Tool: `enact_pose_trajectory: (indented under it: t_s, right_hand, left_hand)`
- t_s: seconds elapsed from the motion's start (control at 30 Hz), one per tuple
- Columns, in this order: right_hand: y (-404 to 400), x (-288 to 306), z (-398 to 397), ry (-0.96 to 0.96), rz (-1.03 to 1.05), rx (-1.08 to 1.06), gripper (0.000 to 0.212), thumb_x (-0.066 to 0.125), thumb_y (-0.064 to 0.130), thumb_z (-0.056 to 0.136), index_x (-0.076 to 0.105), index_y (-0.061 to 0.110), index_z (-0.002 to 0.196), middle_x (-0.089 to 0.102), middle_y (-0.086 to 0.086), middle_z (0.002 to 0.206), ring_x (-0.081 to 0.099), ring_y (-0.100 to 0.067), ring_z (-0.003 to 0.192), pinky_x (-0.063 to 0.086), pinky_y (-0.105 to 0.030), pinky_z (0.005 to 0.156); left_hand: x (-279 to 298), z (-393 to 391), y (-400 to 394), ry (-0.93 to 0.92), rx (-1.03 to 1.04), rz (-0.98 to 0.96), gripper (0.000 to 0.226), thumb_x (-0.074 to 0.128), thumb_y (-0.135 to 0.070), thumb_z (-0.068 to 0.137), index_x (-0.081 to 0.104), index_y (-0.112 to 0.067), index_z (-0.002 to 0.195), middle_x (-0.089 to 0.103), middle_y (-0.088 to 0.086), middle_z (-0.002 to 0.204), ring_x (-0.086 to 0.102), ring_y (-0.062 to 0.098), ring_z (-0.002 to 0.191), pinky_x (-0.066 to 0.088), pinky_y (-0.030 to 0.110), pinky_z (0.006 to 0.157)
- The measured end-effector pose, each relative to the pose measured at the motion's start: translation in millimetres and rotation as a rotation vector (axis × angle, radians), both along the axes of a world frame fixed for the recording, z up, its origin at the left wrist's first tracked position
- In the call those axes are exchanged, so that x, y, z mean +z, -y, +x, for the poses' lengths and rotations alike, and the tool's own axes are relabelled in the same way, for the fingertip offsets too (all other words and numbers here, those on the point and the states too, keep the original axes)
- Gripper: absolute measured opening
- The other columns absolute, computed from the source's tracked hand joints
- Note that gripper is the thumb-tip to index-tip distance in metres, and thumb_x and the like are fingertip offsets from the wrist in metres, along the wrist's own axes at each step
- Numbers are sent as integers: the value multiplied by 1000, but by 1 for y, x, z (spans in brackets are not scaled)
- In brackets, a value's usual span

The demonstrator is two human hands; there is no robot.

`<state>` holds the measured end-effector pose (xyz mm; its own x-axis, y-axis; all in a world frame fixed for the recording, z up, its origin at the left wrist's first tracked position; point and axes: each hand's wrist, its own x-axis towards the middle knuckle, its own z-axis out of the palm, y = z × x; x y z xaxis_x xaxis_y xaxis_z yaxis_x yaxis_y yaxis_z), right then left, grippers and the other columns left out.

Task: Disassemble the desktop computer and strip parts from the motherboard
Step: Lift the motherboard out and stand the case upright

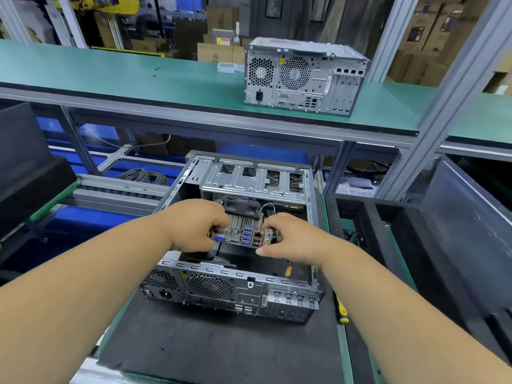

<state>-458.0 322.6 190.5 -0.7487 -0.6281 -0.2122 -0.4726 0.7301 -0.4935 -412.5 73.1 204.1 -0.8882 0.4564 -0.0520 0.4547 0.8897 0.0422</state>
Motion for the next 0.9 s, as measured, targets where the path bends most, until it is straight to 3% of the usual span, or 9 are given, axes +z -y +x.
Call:
enact_pose_trajectory:
  t_s: [0.1, 0.3, 0.43, 0.57, 0.67, 0.8, 0.9]
  right_hand:
    - [-10, 9, -7, -2, 26, 20, 52, 73, 45, 82, 54, 29, 127, 42, 18, 104, 53, -9, 96, 41, -18, 70]
    - [-20, 21, -10, 36, 206, 81, 67, 75, 41, 79, 45, 29, 138, 38, 5, 133, 53, -18, 111, 49, -34, 91]
    - [-15, 22, -4, -18, 286, 136, 68, 68, 20, 79, 42, 23, 142, 37, 0, 133, 55, -18, 96, 47, -24, 63]
    - [-19, 32, -12, -194, 414, 132, 59, 56, -1, 84, 49, 20, 138, 40, -5, 134, 51, -25, 109, 49, -34, 78]
    - [-22, 40, -11, -238, 461, 153, 53, 54, 11, 82, 56, 24, 134, 50, -4, 132, 45, -28, 120, 45, -41, 97]
    - [-16, 29, 4, -209, 543, 158, 59, 51, 48, 75, 54, 26, 129, 57, -5, 119, 42, -28, 117, 31, -43, 100]
    - [-16, 11, 11, -410, 676, 178, 49, 58, 43, 82, 53, 18, 125, 54, -7, 115, 47, -28, 111, 31, -43, 102]
  left_hand:
    - [0, 0, -1, 10, 7, -21, 19, 62, -16, 70, 44, -21, 72, 42, -8, 76, 44, 16, 72, 27, 24, 55]
    - [1, 1, -2, 5, 26, -35, 23, 63, -17, 70, 41, -23, 71, 42, -10, 77, 44, 15, 73, 27, 24, 55]
    - [1, 2, -5, -3, 27, -39, 25, 63, -16, 69, 40, -24, 69, 42, -9, 76, 43, 15, 71, 25, 19, 53]
    - [4, 4, -5, -8, 43, -50, 21, 63, -14, 70, 43, -20, 71, 46, -7, 79, 43, 15, 71, 28, 22, 54]
    - [7, 5, -8, -10, 49, -46, 21, 62, -13, 71, 42, -20, 71, 45, -7, 79, 43, 15, 71, 29, 21, 55]
    - [13, 5, -11, -11, 60, -51, 27, 61, -14, 70, 37, -24, 66, 43, -9, 77, 42, 13, 71, 28, 23, 56]
    - [17, 6, -12, -6, 52, -61, 29, 60, -13, 69, 34, -25, 64, 41, -9, 75, 42, 13, 70, 30, 24, 56]
